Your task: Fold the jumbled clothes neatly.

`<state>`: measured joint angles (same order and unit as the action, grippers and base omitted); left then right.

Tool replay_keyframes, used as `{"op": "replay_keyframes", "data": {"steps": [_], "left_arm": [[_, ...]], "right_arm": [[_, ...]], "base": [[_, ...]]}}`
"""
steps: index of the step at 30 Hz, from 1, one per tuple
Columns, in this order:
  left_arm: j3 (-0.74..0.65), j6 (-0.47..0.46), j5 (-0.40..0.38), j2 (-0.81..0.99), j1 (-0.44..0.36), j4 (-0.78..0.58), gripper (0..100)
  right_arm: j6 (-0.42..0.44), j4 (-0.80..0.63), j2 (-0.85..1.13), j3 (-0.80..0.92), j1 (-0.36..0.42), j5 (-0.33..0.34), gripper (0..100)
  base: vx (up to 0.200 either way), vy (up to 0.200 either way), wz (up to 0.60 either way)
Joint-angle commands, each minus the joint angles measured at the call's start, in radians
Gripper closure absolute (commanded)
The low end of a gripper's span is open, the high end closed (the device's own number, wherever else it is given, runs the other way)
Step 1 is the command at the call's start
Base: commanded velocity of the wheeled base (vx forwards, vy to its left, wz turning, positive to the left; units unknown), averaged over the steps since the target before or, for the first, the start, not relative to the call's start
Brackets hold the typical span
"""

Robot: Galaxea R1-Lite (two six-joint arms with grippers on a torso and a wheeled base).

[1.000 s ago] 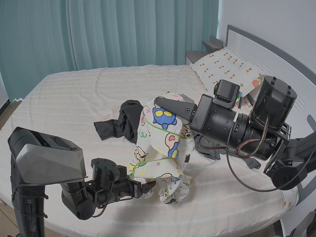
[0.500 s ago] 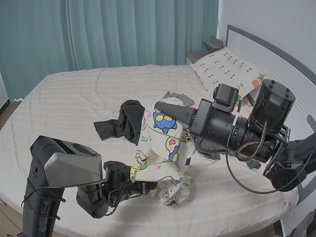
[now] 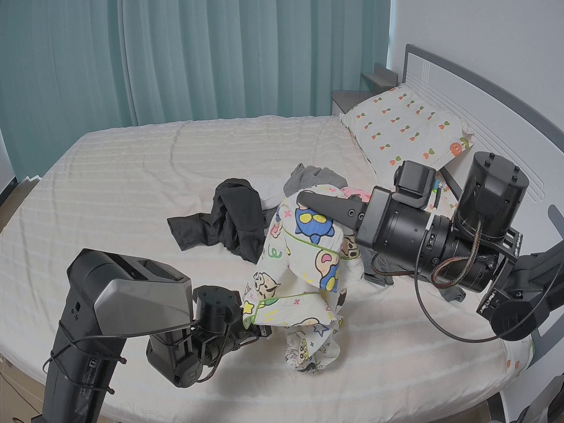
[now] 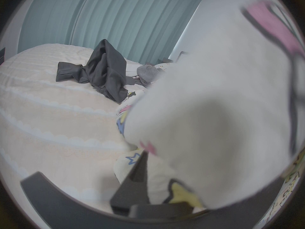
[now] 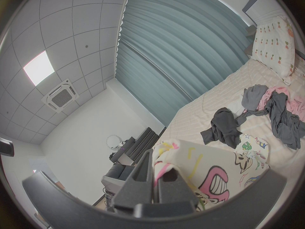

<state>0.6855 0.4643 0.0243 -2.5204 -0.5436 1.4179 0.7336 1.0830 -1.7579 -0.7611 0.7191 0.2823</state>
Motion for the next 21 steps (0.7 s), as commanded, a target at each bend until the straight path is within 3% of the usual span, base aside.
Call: {"op": "replay_keyframes", "data": {"steps": [1, 3, 6, 8, 10, 16, 21], "left_arm": [[-0.064, -0.001, 0.009, 0.014, 0.01, 0.055, 100], [-0.095, -0.003, 0.042, 0.022, 0.021, 0.139, 100], [-0.144, 0.008, 0.105, 0.071, 0.039, 0.153, 100], [-0.172, 0.028, 0.106, 0.107, 0.057, 0.153, 100], [-0.196, 0.113, 0.092, 0.184, 0.102, 0.153, 100], [-0.254, 0.235, 0.043, 0.361, 0.137, 0.153, 100], [-0.348, 0.246, -0.003, 0.509, 0.126, 0.153, 100]], "right_arm": [[0.0, 0.002, 0.018, 0.028, -0.029, 0.001, 100], [0.0, 0.003, 0.029, 0.049, -0.043, 0.001, 100], [-0.008, 0.003, 0.04, 0.089, -0.076, 0.001, 100], [-0.013, 0.003, 0.041, 0.106, -0.096, 0.001, 100], [-0.025, 0.003, 0.04, 0.146, -0.147, 0.001, 100], [-0.04, 0.012, 0.043, 0.229, -0.233, 0.003, 100], [-0.099, 0.08, 0.024, 0.299, -0.303, 0.001, 100]], "base": [[0.0, 0.0, 0.0], [0.0, 0.0, 0.0], [0.0, 0.0, 0.0], [0.0, 0.0, 0.0], [0.0, 0.0, 0.0], [0.0, 0.0, 0.0], [0.0, 0.0, 0.0]]}}
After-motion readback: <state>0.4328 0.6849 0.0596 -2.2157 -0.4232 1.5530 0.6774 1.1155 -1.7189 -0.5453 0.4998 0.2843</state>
